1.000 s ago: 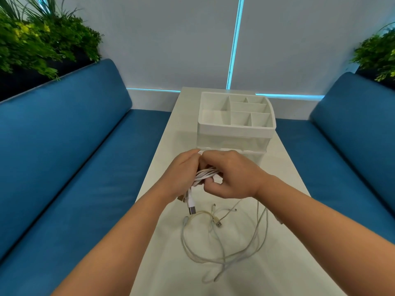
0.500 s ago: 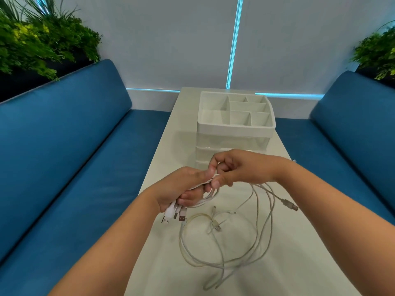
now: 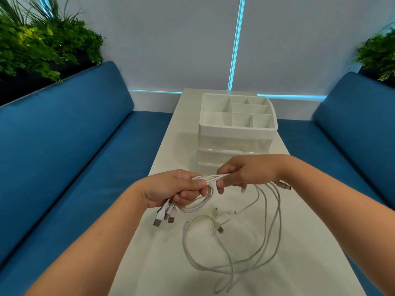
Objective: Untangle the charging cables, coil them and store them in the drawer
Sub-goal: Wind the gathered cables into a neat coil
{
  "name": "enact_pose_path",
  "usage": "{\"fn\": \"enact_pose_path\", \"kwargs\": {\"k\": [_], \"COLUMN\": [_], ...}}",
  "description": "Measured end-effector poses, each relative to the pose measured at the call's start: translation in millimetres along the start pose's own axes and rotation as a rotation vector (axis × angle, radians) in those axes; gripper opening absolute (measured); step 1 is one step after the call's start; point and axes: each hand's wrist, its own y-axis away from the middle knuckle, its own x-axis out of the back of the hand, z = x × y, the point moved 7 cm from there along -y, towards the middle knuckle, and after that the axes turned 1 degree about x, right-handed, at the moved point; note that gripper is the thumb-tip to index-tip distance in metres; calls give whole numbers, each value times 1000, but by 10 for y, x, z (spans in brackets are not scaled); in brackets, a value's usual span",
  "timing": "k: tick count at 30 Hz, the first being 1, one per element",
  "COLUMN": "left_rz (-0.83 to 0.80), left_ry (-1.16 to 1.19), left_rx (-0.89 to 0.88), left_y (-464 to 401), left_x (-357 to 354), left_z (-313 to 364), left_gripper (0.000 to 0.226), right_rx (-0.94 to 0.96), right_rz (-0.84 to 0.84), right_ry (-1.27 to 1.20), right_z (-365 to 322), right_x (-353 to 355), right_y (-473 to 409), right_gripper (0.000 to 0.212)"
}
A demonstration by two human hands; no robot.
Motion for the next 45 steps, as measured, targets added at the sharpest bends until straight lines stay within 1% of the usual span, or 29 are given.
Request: {"fn": "enact_pose_path", "kwargs": {"k": [2, 4, 5, 7, 9, 10, 11, 13, 14, 15, 16, 18, 19, 22, 24, 25, 26, 27, 29, 31, 33, 34, 35, 36, 37, 39, 41, 43, 45], "left_rz": [-51, -97, -97, -42, 37, 73, 101, 126, 126, 124, 120, 112, 104, 73, 40, 22, 9, 5, 32, 83, 102, 93, 78, 58, 42, 12, -67, -160, -203], "left_ry": [-32, -78, -91, -57, 55, 114, 163, 215, 213, 195, 174, 165, 179, 264, 327, 353, 363, 351, 271, 191, 165, 172, 191, 225, 274, 403, 520, 580, 592], "left_rx": [47, 92, 98, 79, 51, 43, 37, 39, 43, 47, 51, 48, 41, 8, -9, -14, -13, -9, 8, 37, 56, 50, 31, 0, -42, -121, -169, -183, -178], "left_y": [-5, -11, -17, -32, -48, -62, -78, -113, -123, -133, -130, -116, -111, -108, -112, -110, -100, -92, -79, -68, -55, -52, -54, -54, -58, -75, -102, -125, -146], "left_x": [-56, -133, -138, -73, 33, 78, 109, 122, 116, 110, 104, 119, 130, 141, 124, 114, 107, 107, 118, 137, 136, 127, 124, 118, 119, 125, 99, 61, 45], "left_z": [-8, -12, -15, -12, -28, -44, -62, -85, -86, -80, -61, -9, 18, 63, 64, 62, 56, 47, 27, -14, -53, -63, -66, -55, -40, -3, 28, 44, 35], "left_gripper": [34, 42, 42, 40, 40, 39, 38, 36, 36, 37, 37, 38, 38, 38, 39, 39, 38, 38, 41, 39, 39, 39, 39, 39, 39, 35, 31, 32, 32], "right_rx": [11, 29, 51, 90, 102, 98, 84, 42, 37, 27, 19, -5, -37, -112, -63, -21, 13, 34, 79, 91, 55, 21, -7, 1, 48, 177, 236, 258, 223], "right_rz": [-108, -213, -220, -125, 51, 141, 231, 403, 442, 462, 481, 539, 586, 804, 1007, 1071, 1076, 1038, 871, 635, 346, 200, 61, -43, -98, -97, -53, -26, -17], "right_ry": [-183, -257, -280, -311, -266, -166, 50, 751, 975, 1060, 1060, 991, 940, 740, 668, 628, 567, 504, 427, 320, -13, -199, -374, -534, -676, -881, -948, -993, -1085], "right_z": [45, 66, 66, 92, 133, 144, 130, -10, -96, -155, -194, -260, -278, -220, -208, -206, -193, -177, -102, 26, 149, 195, 223, 218, 210, 216, 244, 269, 288], "right_x": [-86, -195, -217, -161, -24, 47, 121, 212, 190, 160, 135, 110, 102, 62, 20, 9, -3, -9, -30, -59, -138, -201, -263, -303, -304, -243, -214, -235, -256], "right_y": [-25, -61, -85, -129, -153, -153, -144, -143, -153, -163, -160, -126, -106, -62, -35, -26, -24, -29, -91, -194, -266, -274, -267, -245, -232, -255, -289, -302, -278], "right_gripper": [22, 18, 13, 10, 13, 17, 21, 32, 38, 40, 38, 26, 23, 39, 40, 35, 27, 17, 1, 9, 12, 9, 7, 10, 16, 34, 48, 43, 41]}}
